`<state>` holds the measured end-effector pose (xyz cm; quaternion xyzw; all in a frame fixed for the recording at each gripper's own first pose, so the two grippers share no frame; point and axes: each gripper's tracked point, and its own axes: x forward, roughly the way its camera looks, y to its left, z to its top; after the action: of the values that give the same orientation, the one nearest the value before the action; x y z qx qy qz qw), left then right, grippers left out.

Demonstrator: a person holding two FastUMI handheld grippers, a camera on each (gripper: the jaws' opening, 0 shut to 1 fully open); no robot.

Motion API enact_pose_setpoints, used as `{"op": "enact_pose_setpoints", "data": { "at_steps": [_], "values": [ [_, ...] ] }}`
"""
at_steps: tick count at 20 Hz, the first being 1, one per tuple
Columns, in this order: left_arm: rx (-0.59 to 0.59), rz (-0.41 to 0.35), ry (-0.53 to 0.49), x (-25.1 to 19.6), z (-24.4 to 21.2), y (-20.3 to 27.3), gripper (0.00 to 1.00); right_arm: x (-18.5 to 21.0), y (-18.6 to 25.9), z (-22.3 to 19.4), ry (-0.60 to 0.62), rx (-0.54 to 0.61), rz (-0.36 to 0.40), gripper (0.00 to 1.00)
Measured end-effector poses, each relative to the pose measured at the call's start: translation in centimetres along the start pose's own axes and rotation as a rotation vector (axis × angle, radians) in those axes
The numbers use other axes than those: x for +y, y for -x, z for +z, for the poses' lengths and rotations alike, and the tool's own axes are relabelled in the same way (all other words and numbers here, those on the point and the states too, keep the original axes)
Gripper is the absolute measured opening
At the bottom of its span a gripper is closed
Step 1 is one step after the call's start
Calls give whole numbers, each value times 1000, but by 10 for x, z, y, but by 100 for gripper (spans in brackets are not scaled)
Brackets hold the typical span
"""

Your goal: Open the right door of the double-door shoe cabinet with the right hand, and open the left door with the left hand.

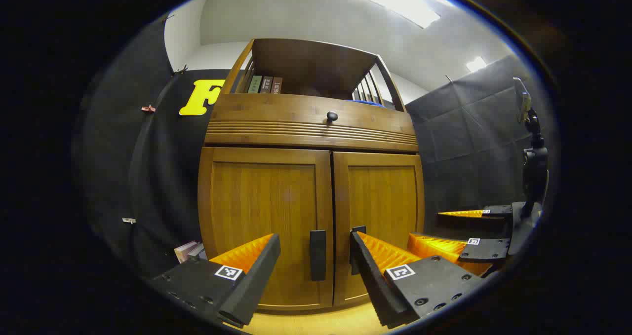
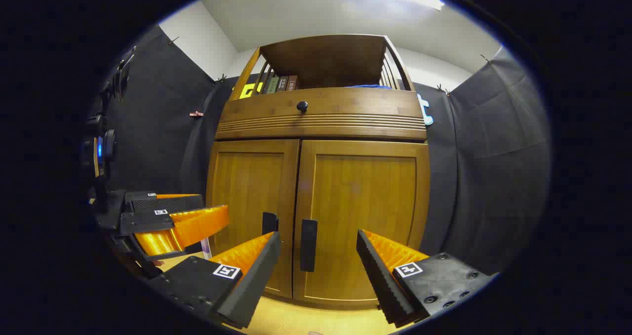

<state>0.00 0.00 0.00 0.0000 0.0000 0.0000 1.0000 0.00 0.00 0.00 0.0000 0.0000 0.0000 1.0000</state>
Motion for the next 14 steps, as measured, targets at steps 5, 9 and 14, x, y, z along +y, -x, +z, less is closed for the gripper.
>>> {"op": "enact_pose_setpoints", "data": {
  "at_steps": [5, 9, 14],
  "values": [
    [23, -35, 14, -5, -10, -4, 90, -12, -3, -5, -3, 5, -27, 97],
    [27, -40, 18, -6, -12, -4, 90, -12, -3, -3, -1, -2, -33, 97],
    [25, -35, 33, -6, -12, -6, 87, -7, -4, -4, -9, 1, -25, 97]
  ]
}}
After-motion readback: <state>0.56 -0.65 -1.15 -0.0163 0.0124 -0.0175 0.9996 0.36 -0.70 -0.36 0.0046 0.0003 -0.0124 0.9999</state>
